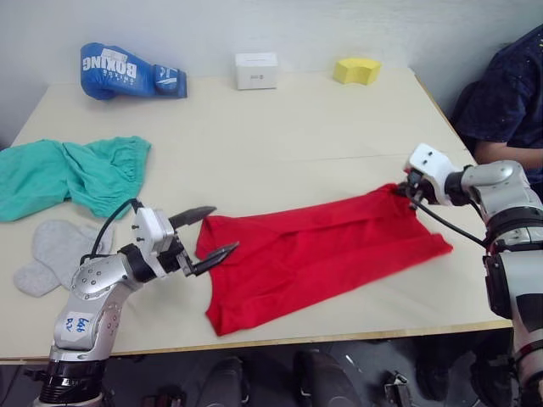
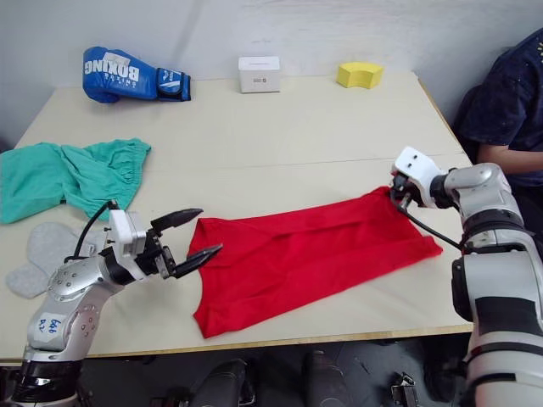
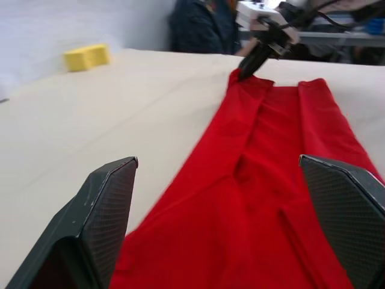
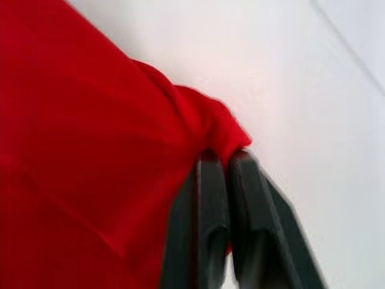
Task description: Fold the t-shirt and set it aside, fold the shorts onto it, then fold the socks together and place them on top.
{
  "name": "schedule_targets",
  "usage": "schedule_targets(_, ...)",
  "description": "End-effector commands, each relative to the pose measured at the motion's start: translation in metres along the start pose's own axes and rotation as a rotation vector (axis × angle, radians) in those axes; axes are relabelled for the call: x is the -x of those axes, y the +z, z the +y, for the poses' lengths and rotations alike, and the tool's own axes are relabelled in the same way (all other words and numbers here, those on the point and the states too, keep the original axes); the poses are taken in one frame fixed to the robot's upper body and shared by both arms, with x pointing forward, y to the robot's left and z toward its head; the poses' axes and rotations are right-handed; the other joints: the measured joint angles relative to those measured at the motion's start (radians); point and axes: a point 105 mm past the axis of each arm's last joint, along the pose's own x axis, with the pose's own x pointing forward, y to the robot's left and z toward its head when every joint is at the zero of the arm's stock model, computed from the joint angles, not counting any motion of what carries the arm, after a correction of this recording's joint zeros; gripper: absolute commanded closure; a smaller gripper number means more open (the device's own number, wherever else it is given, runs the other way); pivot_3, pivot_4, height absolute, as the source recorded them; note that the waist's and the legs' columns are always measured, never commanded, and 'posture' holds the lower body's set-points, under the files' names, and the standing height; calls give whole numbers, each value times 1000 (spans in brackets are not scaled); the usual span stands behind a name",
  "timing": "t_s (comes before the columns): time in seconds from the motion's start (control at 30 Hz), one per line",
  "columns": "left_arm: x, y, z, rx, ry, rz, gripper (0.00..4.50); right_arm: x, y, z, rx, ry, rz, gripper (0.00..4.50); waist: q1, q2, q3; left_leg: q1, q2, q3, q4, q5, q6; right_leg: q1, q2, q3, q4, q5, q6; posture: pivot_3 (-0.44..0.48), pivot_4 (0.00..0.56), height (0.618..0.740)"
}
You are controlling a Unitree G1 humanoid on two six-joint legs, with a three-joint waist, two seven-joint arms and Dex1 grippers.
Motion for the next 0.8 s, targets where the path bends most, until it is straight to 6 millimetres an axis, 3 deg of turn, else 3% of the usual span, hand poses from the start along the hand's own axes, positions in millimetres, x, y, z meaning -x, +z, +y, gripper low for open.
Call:
schedule_targets(0.03, 2, 3, 2, -3, 89, -6, 0, 2, 5, -19, 29, -157, 7, 4481, 1, 0, 0, 0, 0, 0, 0, 0, 0, 0, 0, 0, 0, 0, 0, 0, 150, 740)
schedule_targets(0.13, 1, -1, -2, 69, 111, -2, 0, 2, 2, -11, -24, -85, -12, 3835, 7, 0, 0, -1, 0, 1, 0, 0, 0, 0, 0, 0, 0, 0, 0, 0, 150, 740)
schedule_targets(0.27, -2, -1, -6, 102, 79, 21, 0, 13, -5, -15, -67, -67, -33, 2518, 13, 0, 0, -1, 0, 1, 1, 0, 1, 0, 0, 0, 1, 0, 0, 0, 150, 740)
schedule_targets(0.5, -8, -4, 5, 55, -34, 79, 0, 68, -17, -46, -240, -113, -136, 141, 14, 0, 0, 0, -1, 0, 3, 0, 2, 0, 0, 0, 2, 0, 0, 0, 150, 740)
schedule_targets(0.63, -25, -3, 20, 14, -130, 97, 0, 104, -30, -45, -369, -110, -207, 26, 14, 0, 0, 0, 0, 0, 2, 0, 2, 1, 1, -1, 2, 0, 0, 0, 150, 740)
schedule_targets(0.8, -52, -2, 33, -40, -222, 93, 0, 134, -40, -14, -506, -223, -235, 26, 23, 0, 0, 0, 0, 0, 3, 1, 1, 1, 1, -1, 3, 0, 0, 0, 150, 740)
